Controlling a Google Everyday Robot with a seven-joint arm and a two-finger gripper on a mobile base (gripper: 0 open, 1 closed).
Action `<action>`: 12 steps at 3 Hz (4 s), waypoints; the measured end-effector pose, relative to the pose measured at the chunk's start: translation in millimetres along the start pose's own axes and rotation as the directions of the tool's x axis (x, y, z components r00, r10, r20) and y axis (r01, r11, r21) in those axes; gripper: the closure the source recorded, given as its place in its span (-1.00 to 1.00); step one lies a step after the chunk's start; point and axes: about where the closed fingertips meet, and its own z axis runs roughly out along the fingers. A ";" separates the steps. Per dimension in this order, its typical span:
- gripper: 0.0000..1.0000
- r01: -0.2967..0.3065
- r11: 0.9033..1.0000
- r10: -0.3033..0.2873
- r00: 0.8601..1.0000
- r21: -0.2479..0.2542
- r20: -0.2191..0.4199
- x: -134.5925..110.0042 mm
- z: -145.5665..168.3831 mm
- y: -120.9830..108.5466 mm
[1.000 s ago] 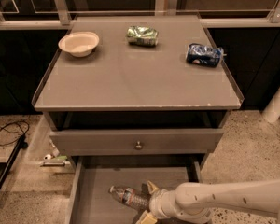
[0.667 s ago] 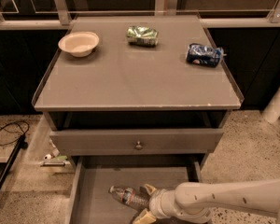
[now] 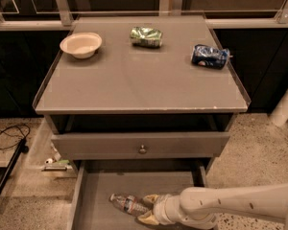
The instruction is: Pick water bottle from middle drawer and place on counter
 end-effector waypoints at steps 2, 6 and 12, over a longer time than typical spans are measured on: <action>1.00 0.000 1.000 0.000 1.000 0.000 0.000 0.0 -0.1 0.2; 1.00 0.106 0.994 -0.107 0.989 0.012 0.102 -55.5 -113.5 27.2; 1.00 0.260 0.931 -0.299 0.946 0.256 0.124 -174.6 -397.4 -64.3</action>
Offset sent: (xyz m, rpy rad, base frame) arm 0.0000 0.0000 0.0000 0.0000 0.0000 0.0000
